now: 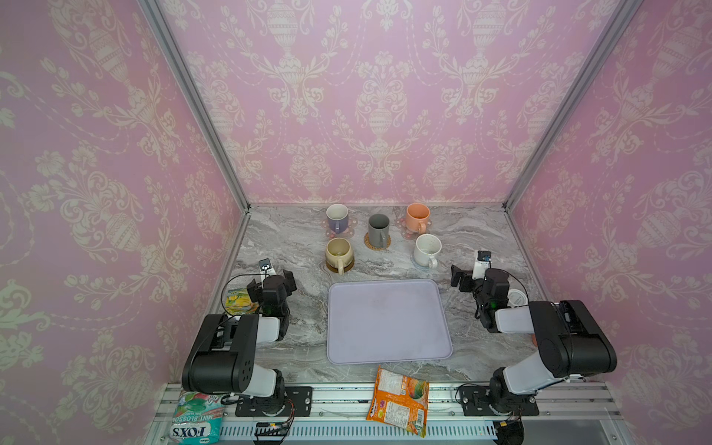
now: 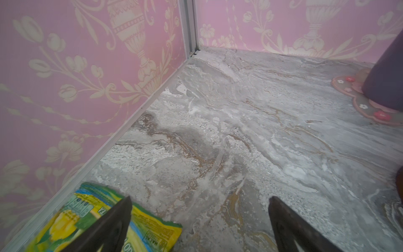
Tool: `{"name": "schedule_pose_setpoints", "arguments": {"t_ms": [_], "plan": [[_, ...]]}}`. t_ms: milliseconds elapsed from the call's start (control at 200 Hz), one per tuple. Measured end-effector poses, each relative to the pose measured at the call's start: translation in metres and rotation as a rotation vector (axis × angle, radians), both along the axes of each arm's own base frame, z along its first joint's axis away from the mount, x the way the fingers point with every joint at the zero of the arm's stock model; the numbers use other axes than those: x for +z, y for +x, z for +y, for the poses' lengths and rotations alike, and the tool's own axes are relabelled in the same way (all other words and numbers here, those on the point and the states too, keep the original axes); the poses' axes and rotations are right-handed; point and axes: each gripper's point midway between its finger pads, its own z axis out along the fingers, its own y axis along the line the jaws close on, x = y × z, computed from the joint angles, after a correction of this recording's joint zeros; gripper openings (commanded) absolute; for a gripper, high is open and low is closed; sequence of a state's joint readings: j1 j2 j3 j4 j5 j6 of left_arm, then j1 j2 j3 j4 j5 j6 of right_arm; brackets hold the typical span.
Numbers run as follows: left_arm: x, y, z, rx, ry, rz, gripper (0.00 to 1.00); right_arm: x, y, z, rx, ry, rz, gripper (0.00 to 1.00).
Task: Place cups on coasters
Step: Reset both arms
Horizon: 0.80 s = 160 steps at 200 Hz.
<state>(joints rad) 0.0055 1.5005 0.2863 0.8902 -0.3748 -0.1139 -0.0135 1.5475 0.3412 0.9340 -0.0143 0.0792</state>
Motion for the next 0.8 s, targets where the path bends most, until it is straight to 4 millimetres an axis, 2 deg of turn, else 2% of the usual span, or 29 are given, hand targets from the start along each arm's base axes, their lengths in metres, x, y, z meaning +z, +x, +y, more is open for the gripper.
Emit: {"name": "schedule_pose_setpoints", "arguments": {"t_ms": [80, 180, 415, 801], "plan": [[-0.010, 0.010, -0.009, -0.059, -0.004, -0.005, 0.99, 0.002, 0.001, 0.002, 0.010, 0.002, -0.008, 1.00], [-0.021, 0.013, -0.018, -0.113, -0.016, 0.018, 0.99, 0.004, 0.001, 0.003, 0.017, 0.005, -0.016, 1.00], [-0.004, 0.027, -0.022, -0.141, -0.008, -0.037, 0.99, 0.007, 0.002, 0.003, 0.015, 0.004, -0.031, 1.00], [-0.002, 0.027, -0.022, -0.141, -0.007, -0.045, 0.99, 0.007, 0.002, 0.003, 0.013, 0.003, -0.029, 1.00]]}}
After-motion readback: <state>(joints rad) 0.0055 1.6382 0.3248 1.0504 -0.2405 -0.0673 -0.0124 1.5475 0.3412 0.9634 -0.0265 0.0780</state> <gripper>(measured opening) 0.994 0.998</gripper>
